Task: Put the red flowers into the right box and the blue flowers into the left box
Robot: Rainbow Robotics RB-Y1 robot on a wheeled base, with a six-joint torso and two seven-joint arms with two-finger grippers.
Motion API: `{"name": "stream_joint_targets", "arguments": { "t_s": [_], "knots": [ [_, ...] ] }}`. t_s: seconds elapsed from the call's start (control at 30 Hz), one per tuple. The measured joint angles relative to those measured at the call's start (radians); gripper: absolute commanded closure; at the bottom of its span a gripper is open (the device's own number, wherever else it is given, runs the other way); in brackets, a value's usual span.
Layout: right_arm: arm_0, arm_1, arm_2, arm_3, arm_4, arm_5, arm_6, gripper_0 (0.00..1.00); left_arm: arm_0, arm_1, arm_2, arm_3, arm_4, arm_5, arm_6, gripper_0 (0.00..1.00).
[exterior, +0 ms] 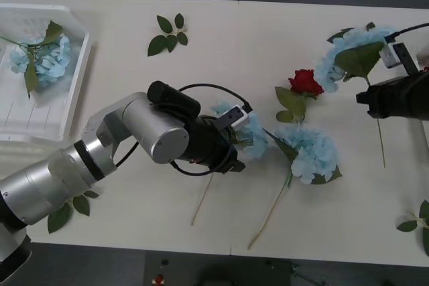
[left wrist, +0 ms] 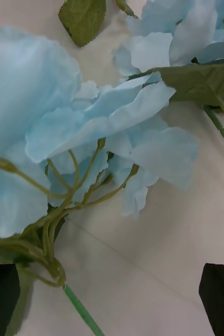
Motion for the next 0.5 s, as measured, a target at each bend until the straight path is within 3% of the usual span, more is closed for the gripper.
{"name": "stream_joint_targets", "arguments": {
  "t_s": [0.13, 0.43, 0.47, 0.5],
  "knots": [
    [0.007, 0.052, -0.071, 0.019, -0.314, -0.042, 0.143, 1.00, 0.000, -0.009, 0.000, 0.010, -0.021, 0.000, 0.000, 0.00],
    [-0.064, 0.158, -0.042, 0.021, -0.646, -0.056, 0.500, 1.00, 0.000, -0.009, -0.029, 0.081, -0.033, -0.025, 0.000, 0.00],
    [-0.070, 0.166, -0.040, 0.021, -0.665, -0.056, 0.501, 1.00, 0.000, -0.009, -0.032, 0.080, -0.036, -0.027, 0.000, 0.16],
    [-0.075, 0.175, -0.041, 0.021, -0.685, -0.056, 0.502, 1.00, 0.000, -0.009, -0.032, 0.080, -0.039, -0.027, 0.000, 0.40]
  ]
}}
